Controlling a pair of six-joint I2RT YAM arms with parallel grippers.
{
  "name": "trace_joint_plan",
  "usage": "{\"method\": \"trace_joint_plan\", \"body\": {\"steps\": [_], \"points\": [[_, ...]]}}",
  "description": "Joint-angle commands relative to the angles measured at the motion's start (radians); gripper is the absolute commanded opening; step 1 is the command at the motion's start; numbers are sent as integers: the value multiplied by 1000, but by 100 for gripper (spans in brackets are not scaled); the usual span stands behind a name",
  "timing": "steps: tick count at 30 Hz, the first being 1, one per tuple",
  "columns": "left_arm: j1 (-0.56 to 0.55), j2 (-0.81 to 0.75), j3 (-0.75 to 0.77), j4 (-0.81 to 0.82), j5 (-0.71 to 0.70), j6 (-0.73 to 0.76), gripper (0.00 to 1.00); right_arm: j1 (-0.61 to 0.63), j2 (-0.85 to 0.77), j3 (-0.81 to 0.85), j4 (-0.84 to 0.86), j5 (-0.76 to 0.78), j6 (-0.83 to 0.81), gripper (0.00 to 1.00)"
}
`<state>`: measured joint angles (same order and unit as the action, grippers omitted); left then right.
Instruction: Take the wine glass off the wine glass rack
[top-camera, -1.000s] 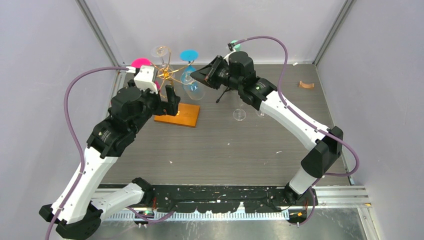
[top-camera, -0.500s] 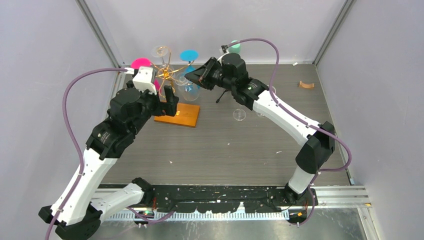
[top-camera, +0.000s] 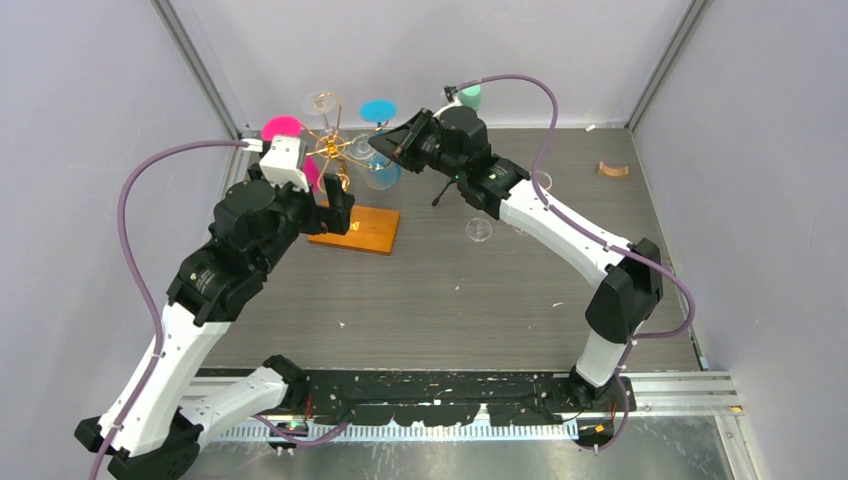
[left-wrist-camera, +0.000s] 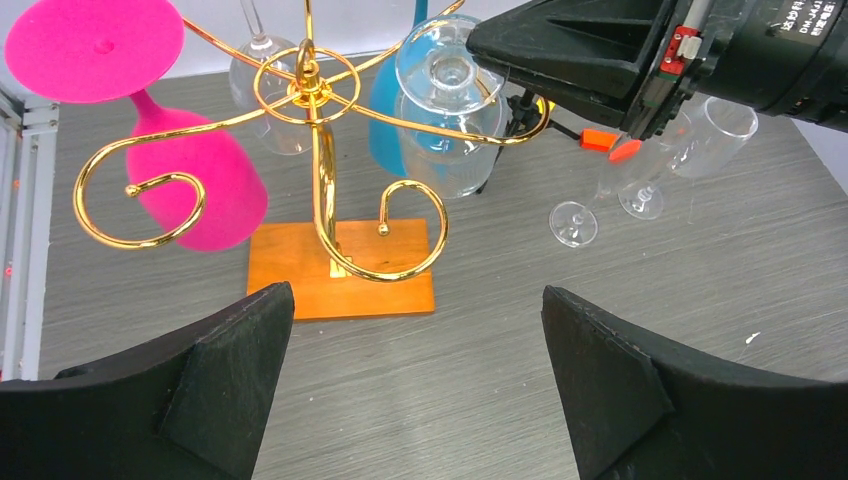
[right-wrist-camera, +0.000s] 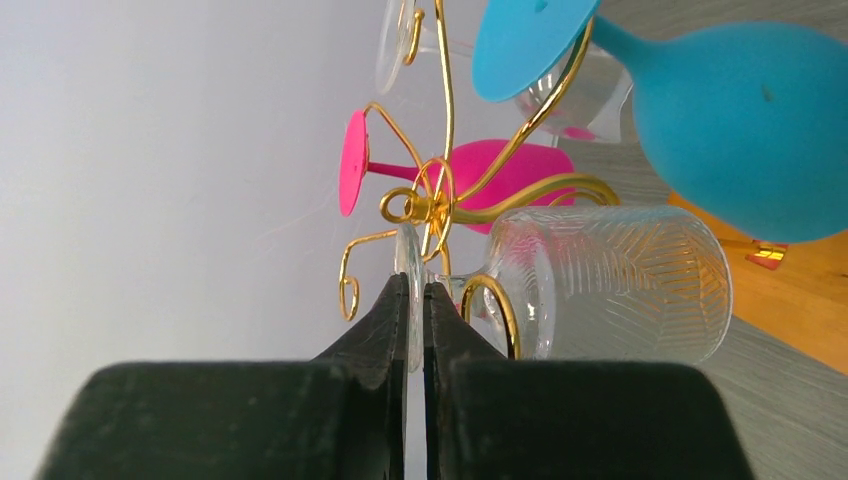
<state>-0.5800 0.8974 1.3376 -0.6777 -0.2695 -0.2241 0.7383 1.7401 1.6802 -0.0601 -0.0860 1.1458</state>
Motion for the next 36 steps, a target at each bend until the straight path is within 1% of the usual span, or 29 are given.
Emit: {"method": "trace_joint_plan", "body": {"steps": [1, 11, 23, 30, 36], "points": [[6, -19, -2, 42, -13, 12, 97, 6, -14, 53, 168, 96, -7, 0], [5, -24, -3, 39, 6, 2, 98, 5, -51, 26, 176, 231, 7, 0], [4, -21, 9, 44, 76, -30, 100, 4, -209, -167, 258, 346, 79, 0], [5, -9, 24, 51, 123, -52, 100, 1, -288, -218, 278, 361, 100, 0], [5, -13, 11, 94, 168, -83, 100, -5, -381, -303, 262, 368, 166, 0]]}}
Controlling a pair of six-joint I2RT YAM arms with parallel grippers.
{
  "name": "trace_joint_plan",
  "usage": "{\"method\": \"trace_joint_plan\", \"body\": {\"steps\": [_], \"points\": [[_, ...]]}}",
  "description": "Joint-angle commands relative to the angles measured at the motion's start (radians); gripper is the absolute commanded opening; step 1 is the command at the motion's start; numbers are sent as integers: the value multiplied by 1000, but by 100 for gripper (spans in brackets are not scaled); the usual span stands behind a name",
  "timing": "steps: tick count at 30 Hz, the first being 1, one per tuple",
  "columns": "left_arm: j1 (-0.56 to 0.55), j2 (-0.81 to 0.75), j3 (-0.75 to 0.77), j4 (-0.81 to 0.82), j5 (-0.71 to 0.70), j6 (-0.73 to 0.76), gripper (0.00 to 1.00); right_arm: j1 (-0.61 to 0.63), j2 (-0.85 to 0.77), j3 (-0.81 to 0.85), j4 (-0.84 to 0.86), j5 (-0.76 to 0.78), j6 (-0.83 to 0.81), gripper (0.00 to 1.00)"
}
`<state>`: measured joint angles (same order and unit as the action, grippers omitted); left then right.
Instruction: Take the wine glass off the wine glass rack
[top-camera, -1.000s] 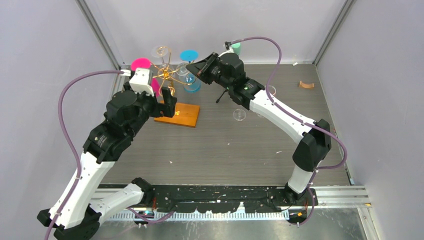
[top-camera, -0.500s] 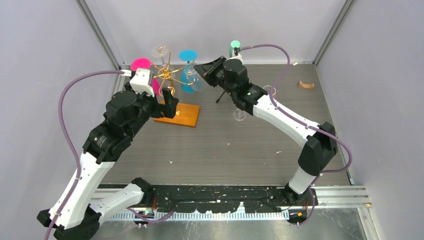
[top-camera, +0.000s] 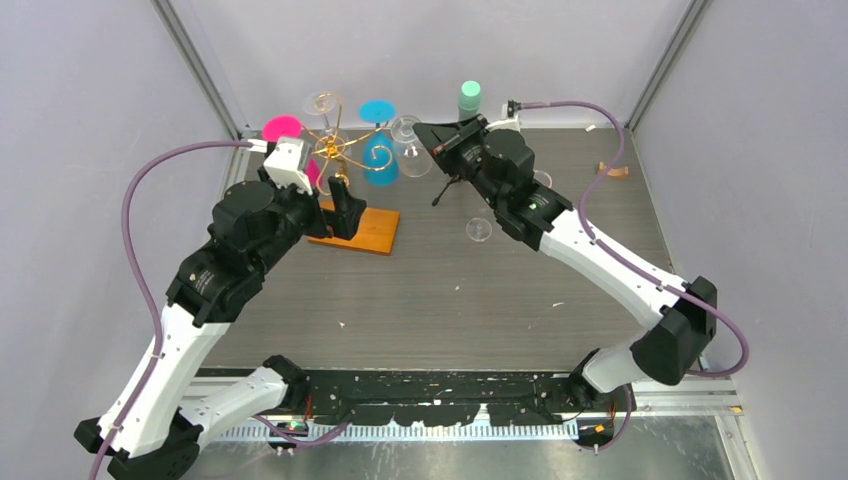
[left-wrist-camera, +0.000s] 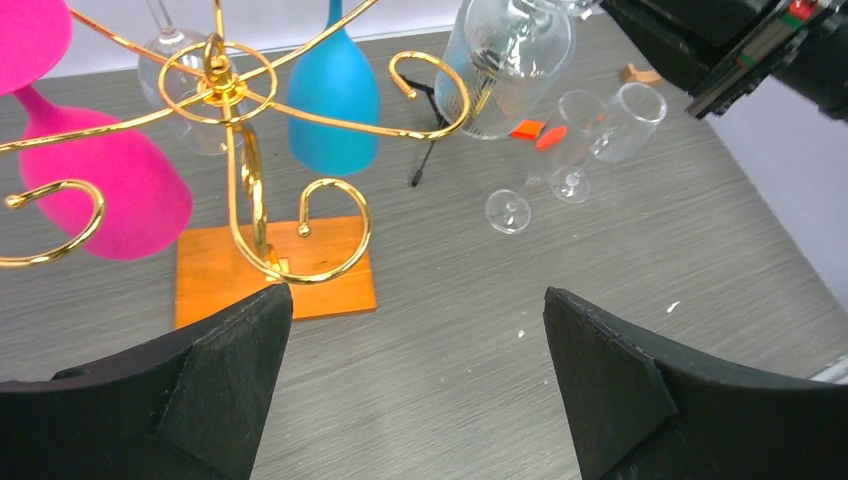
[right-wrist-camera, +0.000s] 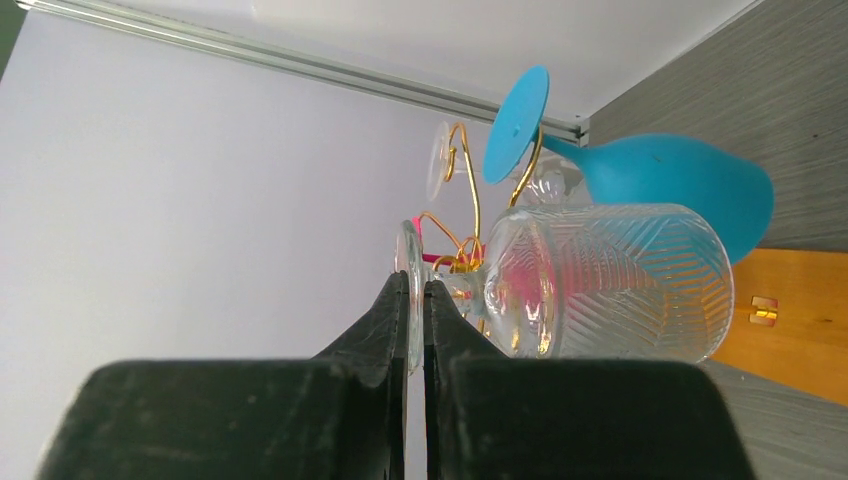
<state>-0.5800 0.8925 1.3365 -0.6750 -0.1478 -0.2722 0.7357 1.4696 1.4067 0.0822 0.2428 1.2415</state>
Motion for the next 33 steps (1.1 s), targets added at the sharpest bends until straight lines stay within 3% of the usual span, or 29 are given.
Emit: {"method": "trace_joint_plan", "body": {"steps": [1, 5, 15, 20, 24, 33], "points": [[5, -9, 5, 107, 59, -52, 100, -7, -123, -39, 121, 39, 84, 0], [5, -6, -20, 196, 159, -136, 100, -13, -216, -92, 107, 46, 101, 0], [3, 135, -56, 517, 566, -588, 100, -45, -507, -194, 88, 34, 94, 0], [5, 198, -151, 913, 621, -821, 100, -50, -630, -249, 80, 51, 104, 0], [-4, 272, -147, 1134, 662, -962, 100, -50, -712, -280, 69, 49, 149, 0], [-76, 415, -71, 1341, 721, -1153, 100, -50, -748, -324, 105, -26, 272, 0]]}}
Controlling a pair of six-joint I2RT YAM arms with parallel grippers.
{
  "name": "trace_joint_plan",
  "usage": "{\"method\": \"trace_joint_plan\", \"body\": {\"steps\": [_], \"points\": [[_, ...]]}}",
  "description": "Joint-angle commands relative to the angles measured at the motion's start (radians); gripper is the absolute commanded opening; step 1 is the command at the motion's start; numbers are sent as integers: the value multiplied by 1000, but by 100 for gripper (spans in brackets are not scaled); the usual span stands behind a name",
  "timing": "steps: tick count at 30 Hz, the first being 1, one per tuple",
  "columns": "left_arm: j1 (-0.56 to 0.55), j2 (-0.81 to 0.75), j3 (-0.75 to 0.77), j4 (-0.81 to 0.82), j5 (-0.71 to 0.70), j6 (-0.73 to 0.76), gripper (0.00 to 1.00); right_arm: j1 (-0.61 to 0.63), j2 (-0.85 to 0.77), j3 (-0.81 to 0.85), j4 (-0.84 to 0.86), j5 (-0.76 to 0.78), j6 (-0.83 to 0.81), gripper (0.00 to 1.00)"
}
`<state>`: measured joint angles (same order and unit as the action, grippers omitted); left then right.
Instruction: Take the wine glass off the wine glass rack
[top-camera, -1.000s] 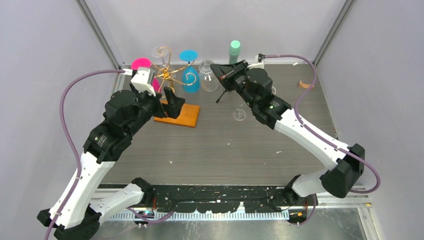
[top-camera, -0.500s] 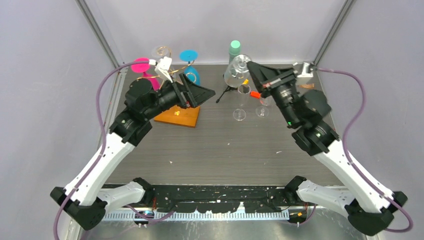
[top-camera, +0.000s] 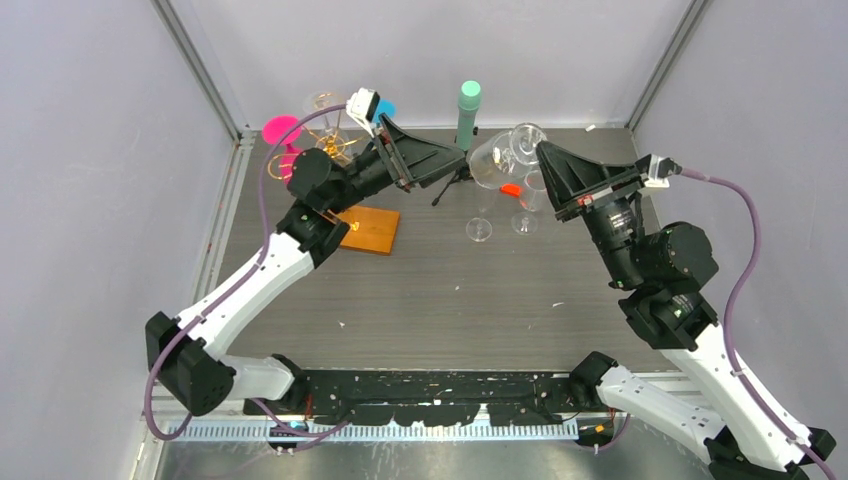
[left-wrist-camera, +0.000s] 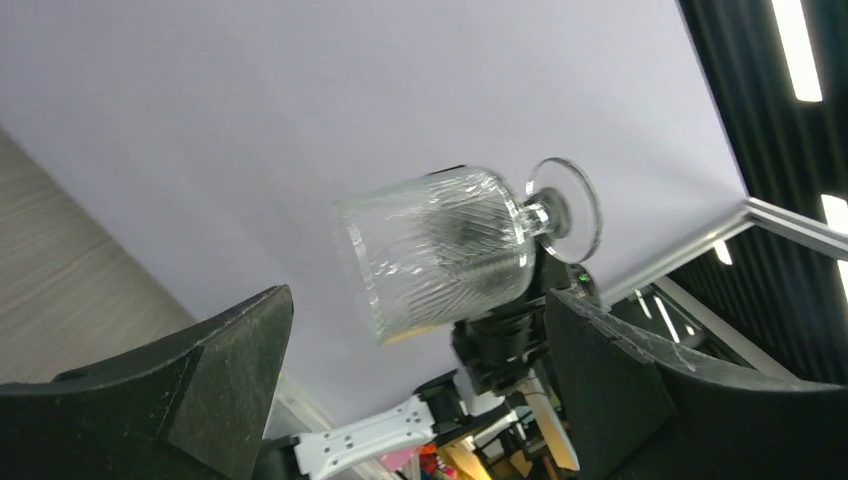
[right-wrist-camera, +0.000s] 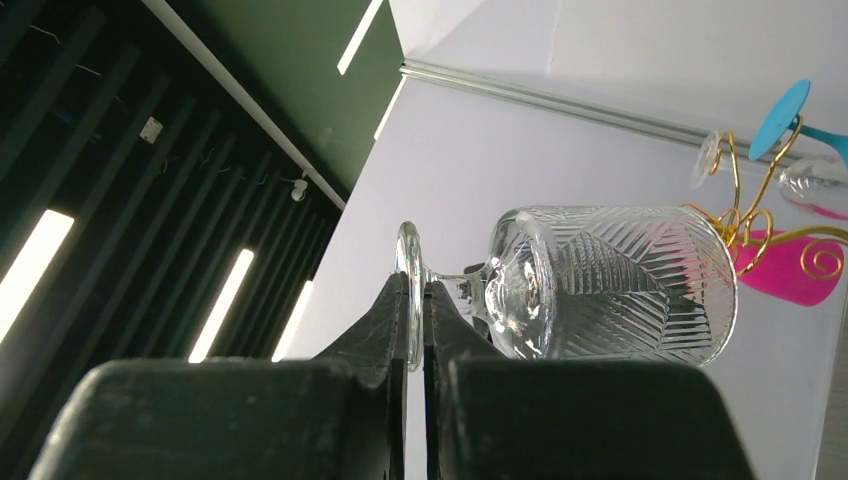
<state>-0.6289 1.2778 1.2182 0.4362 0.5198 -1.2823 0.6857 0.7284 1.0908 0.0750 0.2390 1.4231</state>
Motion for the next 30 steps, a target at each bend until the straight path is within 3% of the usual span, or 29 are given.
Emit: {"method": "trace_joint_plan", "body": {"steps": [1, 3, 7, 17, 21, 30], "points": [[-35, 41, 49, 251, 57, -168, 100, 0, -3, -12, 122, -32, 97, 0], [-46, 58, 54, 299, 67, -223, 96, -1, 5, -19, 142, -49, 113, 0], [-64, 66, 50, 408, 85, -329, 79, 0, 17, -25, 170, -62, 121, 0], [-81, -2, 33, 507, 61, -393, 16, 0, 8, -75, 197, -37, 162, 0], [-84, 7, 55, 605, 74, -443, 0, 0, 33, -72, 206, -56, 182, 0], [-86, -10, 62, 648, 86, -381, 0, -1, 95, -65, 222, -100, 207, 0]]}}
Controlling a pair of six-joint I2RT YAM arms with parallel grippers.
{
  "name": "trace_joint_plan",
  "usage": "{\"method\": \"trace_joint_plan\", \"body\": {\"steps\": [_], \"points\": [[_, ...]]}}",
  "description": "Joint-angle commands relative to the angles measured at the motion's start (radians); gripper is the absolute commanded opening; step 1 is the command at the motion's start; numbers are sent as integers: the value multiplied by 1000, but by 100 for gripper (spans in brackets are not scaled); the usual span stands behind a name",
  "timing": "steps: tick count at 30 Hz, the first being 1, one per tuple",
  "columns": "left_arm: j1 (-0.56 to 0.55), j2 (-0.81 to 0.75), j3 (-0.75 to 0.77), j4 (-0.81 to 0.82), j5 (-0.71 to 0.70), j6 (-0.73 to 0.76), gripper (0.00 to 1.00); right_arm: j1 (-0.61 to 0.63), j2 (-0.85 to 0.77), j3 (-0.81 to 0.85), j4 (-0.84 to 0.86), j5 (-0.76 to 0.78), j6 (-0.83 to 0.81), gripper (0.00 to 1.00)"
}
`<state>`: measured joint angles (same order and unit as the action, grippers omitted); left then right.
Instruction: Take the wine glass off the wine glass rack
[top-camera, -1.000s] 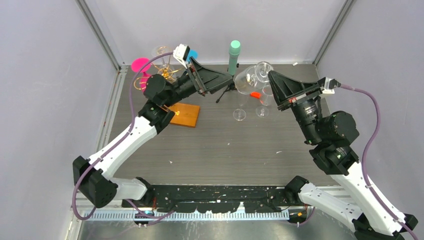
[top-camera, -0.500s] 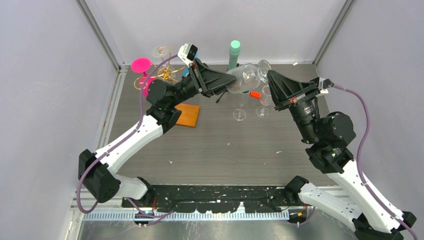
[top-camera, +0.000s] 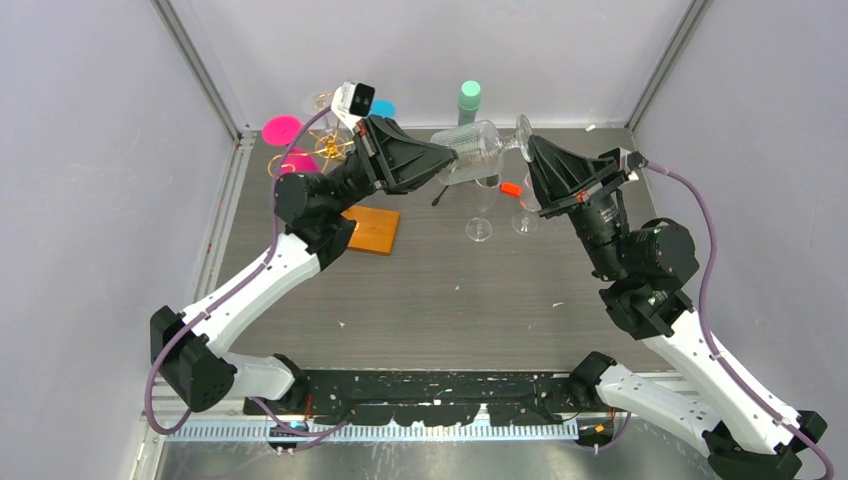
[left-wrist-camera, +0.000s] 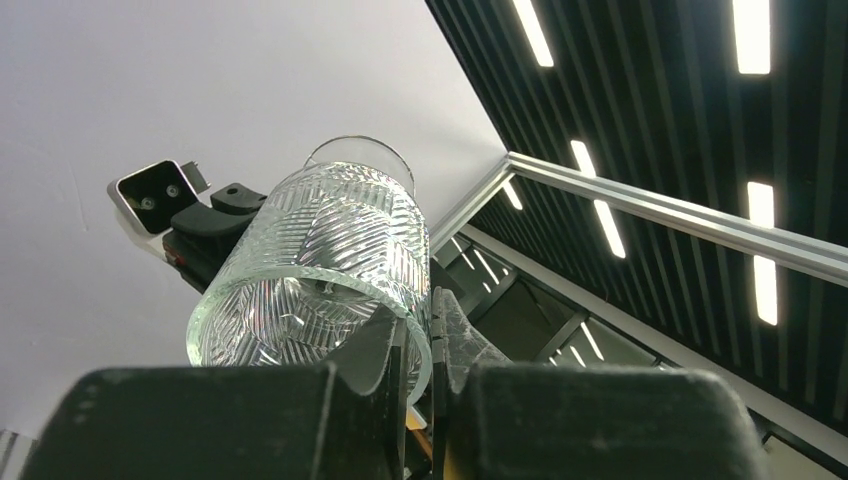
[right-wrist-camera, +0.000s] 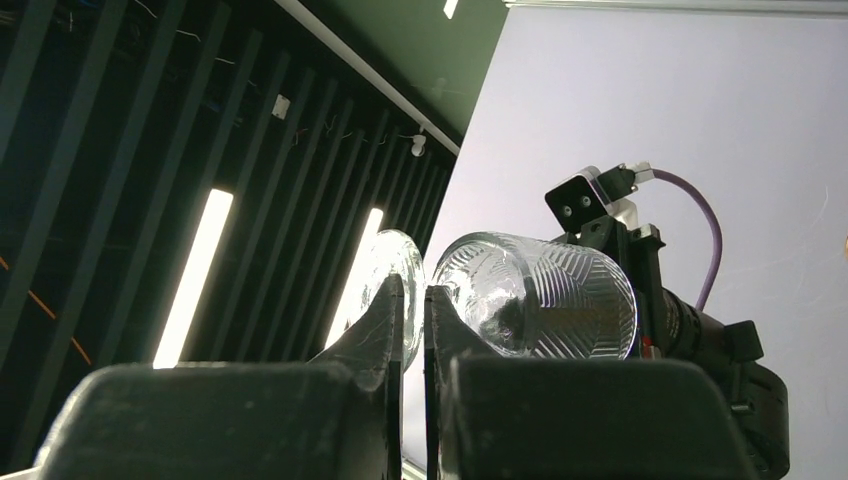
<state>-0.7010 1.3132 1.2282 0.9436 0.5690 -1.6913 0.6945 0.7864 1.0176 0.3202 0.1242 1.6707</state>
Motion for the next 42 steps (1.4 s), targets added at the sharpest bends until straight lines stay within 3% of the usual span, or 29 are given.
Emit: {"method": "trace_joint_plan", "body": {"steps": [1, 7, 10, 12, 14, 17, 21, 26, 30, 36, 42], "points": [[-14, -52, 48, 139, 35, 51, 0, -9, 35, 10, -25, 18, -50, 2], [-14, -112, 44, -23, 50, 263, 0, -9, 2, 41, -102, 69, -159, 41], [-14, -160, 54, -284, 38, 447, 0, -9, -35, 41, -147, 111, -257, 72], [-14, -190, 74, -495, 4, 575, 0, -9, -73, 16, -154, 132, -335, 83], [-14, -197, 120, -688, 5, 694, 0, -9, -126, -5, -221, 165, -415, 87], [-16, -181, 195, -994, 9, 869, 0, -9, -196, -37, -393, 231, -532, 87], [-30, -125, 252, -1269, -77, 1047, 0, -9, -267, -47, -581, 317, -638, 82], [-116, -4, 397, -1593, -375, 1243, 0, -9, -265, 10, -811, 403, -716, 76], [-163, 168, 600, -1808, -548, 1339, 0, -9, -243, 31, -926, 407, -738, 73], [-207, 403, 829, -1999, -725, 1407, 0, -9, -257, -16, -948, 402, -704, 71], [-218, 564, 901, -2004, -756, 1410, 0, -9, -281, -24, -1003, 428, -685, 70]]}}
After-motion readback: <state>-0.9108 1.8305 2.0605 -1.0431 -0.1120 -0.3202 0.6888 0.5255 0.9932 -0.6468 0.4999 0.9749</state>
